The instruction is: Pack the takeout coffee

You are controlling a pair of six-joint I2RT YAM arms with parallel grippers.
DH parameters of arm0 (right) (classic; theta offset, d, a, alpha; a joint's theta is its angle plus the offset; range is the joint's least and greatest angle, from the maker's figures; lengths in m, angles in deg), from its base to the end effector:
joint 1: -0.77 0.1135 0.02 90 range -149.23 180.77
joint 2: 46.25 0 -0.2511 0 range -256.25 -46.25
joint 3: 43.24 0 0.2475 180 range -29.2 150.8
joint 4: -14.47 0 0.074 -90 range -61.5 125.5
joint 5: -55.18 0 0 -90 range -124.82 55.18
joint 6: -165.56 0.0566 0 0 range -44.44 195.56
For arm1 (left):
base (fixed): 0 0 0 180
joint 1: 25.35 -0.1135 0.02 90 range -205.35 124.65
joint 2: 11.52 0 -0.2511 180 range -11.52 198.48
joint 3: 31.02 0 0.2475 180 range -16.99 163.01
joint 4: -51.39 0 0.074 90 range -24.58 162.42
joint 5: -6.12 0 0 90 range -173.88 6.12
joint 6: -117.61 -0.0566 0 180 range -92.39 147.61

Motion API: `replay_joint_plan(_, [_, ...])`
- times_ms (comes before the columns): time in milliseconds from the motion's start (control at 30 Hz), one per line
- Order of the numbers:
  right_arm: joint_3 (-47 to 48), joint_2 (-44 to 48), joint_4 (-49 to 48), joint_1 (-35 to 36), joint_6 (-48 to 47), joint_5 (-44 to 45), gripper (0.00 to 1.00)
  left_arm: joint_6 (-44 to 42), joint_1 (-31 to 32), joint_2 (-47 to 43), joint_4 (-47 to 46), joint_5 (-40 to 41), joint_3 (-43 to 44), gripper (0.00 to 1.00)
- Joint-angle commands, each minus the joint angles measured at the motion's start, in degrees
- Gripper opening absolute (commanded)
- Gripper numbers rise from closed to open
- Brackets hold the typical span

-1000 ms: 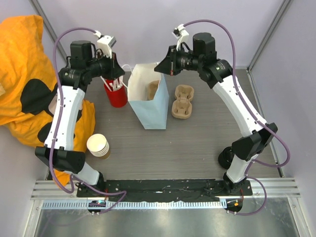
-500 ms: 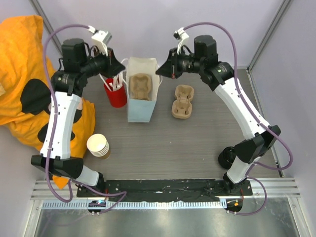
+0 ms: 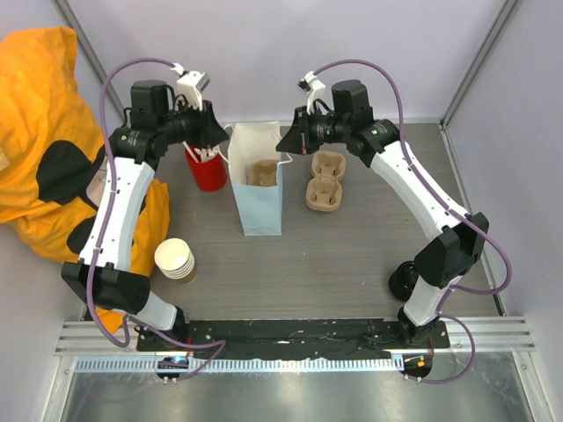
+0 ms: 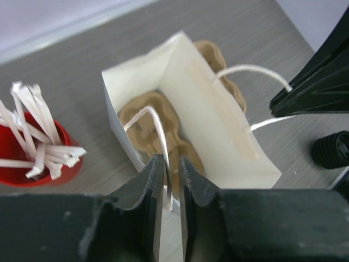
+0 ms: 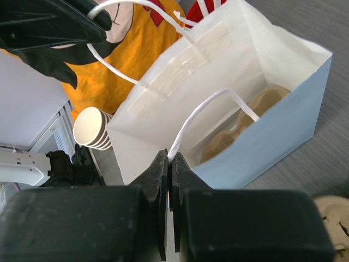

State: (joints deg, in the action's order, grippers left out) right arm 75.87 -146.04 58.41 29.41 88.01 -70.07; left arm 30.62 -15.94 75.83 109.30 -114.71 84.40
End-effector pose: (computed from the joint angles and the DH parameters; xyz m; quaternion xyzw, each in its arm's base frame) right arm 0.3403 0.2231 0.3927 -0.2749 0.7711 0.4193 0.3926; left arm 0.3239 -0.0831 0.4198 0.1796 0.8255 -0.2809 0.4555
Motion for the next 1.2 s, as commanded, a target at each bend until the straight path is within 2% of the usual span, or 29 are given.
replay_joint_plan(0, [3.73, 1.88, -1.79, -0.17, -1.28, -0.96, 0.06, 0.42, 0.17, -0.78, -1.69, -0.29, 4.7, 0.27])
replay_joint_plan(200, [6.98, 2.05, 0.23, -0.17, -1.46, -1.15, 0.11, 0.25, 0.08, -0.95, -0.55, -0.28, 7.25, 0.44])
replay_joint_plan(267, [7.77, 2.05, 0.85, -0.17, -2.07, -0.09, 0.27, -0.1, 0.17, -1.04, -0.02, -0.02, 8.13, 0.54])
replay_joint_plan(300, [8.04, 2.05, 1.81, -0.17, -2.42, 0.43, 0.41, -0.1, 0.17, -1.04, 0.07, -0.02, 8.22, 0.57])
replay_joint_plan(400, [8.21, 2.58, 3.39, -0.17, -4.18, 2.72, 0.58, -0.37, 0.17, -1.31, 0.33, 0.07, 8.57, 0.7])
replay_joint_plan(467, [7.95, 3.02, 4.19, -0.17, -5.41, 3.86, 0.61, -0.54, 0.08, -1.39, 0.51, 0.07, 8.57, 0.78])
replay_joint_plan(567, [7.6, 3.55, 4.98, -0.08, -6.03, 4.57, 0.63, -0.55, 0.17, -1.48, 0.51, 0.33, 8.48, 0.84])
replay_joint_plan(1033, [10.5, 3.28, 6.56, 0.36, -6.38, 3.6, 0.64, 0.07, 0.17, -0.95, 0.07, -0.72, 8.83, 0.83])
replay_joint_plan(1167, [12.95, 3.02, 9.54, 0.8, -10.24, 3.52, 0.75, -0.02, 0.17, -1.04, 0.15, -0.81, 8.83, 0.84])
